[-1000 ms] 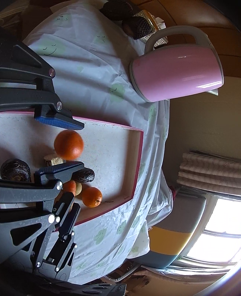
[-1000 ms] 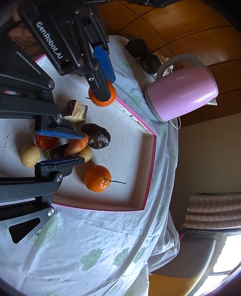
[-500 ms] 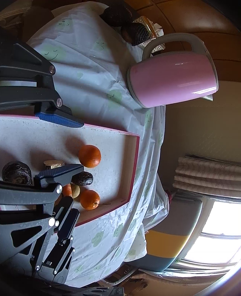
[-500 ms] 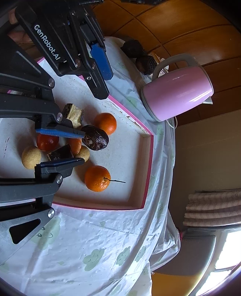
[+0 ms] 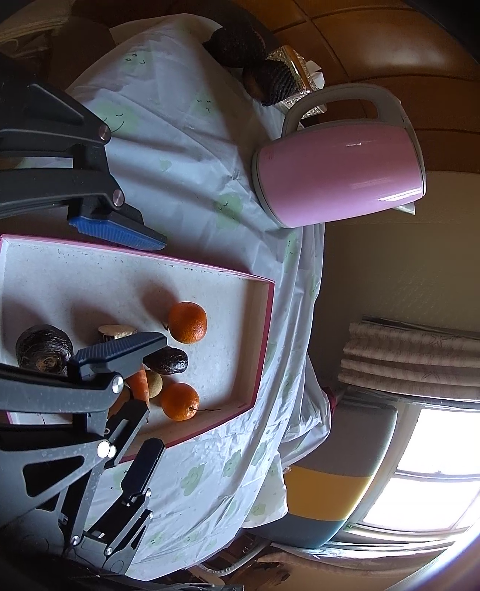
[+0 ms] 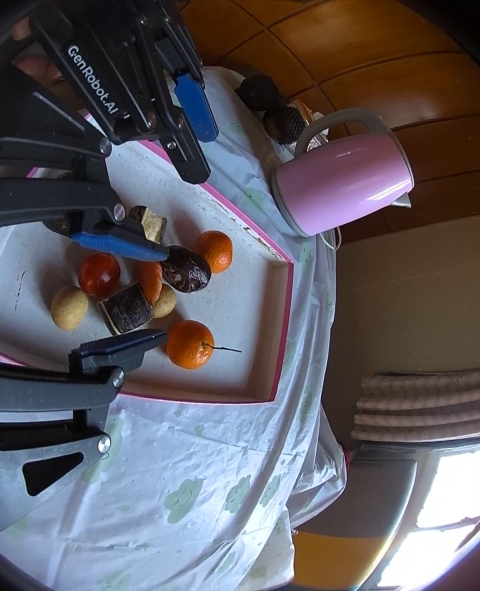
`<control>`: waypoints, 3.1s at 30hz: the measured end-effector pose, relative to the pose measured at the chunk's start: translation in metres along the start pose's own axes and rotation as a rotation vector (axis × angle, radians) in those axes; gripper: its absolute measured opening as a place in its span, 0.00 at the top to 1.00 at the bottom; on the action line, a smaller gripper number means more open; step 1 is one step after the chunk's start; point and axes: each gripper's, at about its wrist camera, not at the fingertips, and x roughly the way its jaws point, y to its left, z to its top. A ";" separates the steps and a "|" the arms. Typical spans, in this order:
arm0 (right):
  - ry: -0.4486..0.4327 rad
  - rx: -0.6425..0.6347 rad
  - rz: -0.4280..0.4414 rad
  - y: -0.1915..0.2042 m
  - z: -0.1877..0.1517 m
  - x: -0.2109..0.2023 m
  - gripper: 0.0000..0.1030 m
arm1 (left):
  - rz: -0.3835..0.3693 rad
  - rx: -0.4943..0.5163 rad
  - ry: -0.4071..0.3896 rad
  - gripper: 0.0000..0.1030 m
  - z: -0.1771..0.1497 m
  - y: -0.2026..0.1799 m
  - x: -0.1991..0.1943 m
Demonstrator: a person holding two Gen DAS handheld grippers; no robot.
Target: Organize fruits
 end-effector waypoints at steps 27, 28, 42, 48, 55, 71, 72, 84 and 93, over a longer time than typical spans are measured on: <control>-0.093 -0.033 -0.138 0.005 -0.016 -0.026 0.26 | 0.080 0.016 -0.071 0.40 -0.008 -0.009 -0.034; -0.097 -0.030 -0.142 0.005 -0.017 -0.028 0.25 | 0.085 0.016 -0.075 0.40 -0.009 -0.009 -0.035; -0.141 -0.012 -0.172 0.002 -0.024 -0.046 0.20 | 0.108 0.020 -0.123 0.40 -0.016 -0.012 -0.048; -0.142 -0.012 -0.174 0.002 -0.025 -0.046 0.20 | 0.100 0.017 -0.131 0.40 -0.017 -0.011 -0.050; -0.140 -0.020 -0.172 0.003 -0.025 -0.046 0.20 | 0.111 0.012 -0.127 0.40 -0.017 -0.009 -0.050; -0.136 -0.019 -0.169 0.004 -0.025 -0.045 0.20 | 0.111 0.005 -0.128 0.40 -0.017 -0.007 -0.049; -0.135 -0.020 -0.170 0.004 -0.025 -0.044 0.20 | 0.111 0.005 -0.128 0.40 -0.017 -0.007 -0.049; -0.133 -0.019 -0.169 0.005 -0.025 -0.043 0.20 | 0.115 0.006 -0.128 0.40 -0.017 -0.008 -0.051; -0.136 -0.020 -0.170 0.006 -0.027 -0.043 0.17 | 0.112 0.005 -0.125 0.40 -0.017 -0.008 -0.051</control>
